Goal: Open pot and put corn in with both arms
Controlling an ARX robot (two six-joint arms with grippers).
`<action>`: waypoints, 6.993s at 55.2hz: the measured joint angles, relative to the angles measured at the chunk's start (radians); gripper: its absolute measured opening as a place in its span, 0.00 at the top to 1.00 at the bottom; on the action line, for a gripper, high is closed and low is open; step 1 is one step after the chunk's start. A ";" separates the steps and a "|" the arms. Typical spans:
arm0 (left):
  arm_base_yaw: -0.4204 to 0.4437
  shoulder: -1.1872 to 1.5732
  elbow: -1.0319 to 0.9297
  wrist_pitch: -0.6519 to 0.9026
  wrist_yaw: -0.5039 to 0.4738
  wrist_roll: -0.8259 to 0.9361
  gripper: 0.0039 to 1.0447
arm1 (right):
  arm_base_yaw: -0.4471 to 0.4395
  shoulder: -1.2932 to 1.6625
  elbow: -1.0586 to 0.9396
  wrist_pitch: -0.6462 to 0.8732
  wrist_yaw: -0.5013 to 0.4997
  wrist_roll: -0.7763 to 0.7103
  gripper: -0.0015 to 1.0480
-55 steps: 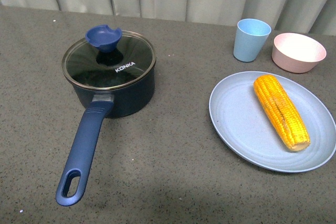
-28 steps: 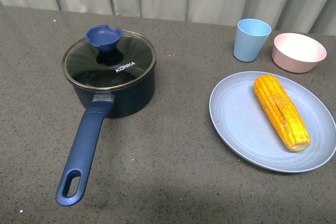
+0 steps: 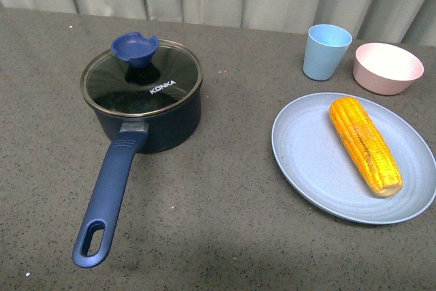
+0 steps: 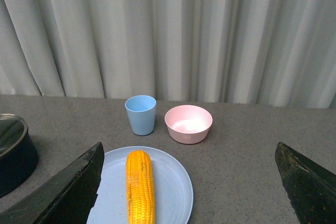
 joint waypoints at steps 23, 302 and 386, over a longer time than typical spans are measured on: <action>0.000 0.000 0.000 0.000 0.000 0.000 0.06 | 0.000 0.000 0.000 0.000 0.000 0.000 0.09; 0.230 2.249 0.660 1.353 -0.113 -0.079 0.06 | -0.001 0.000 0.000 0.000 0.000 0.000 0.09; 0.003 0.580 -0.003 0.573 0.002 -0.003 0.96 | -0.002 0.000 0.000 -0.001 0.000 0.000 0.09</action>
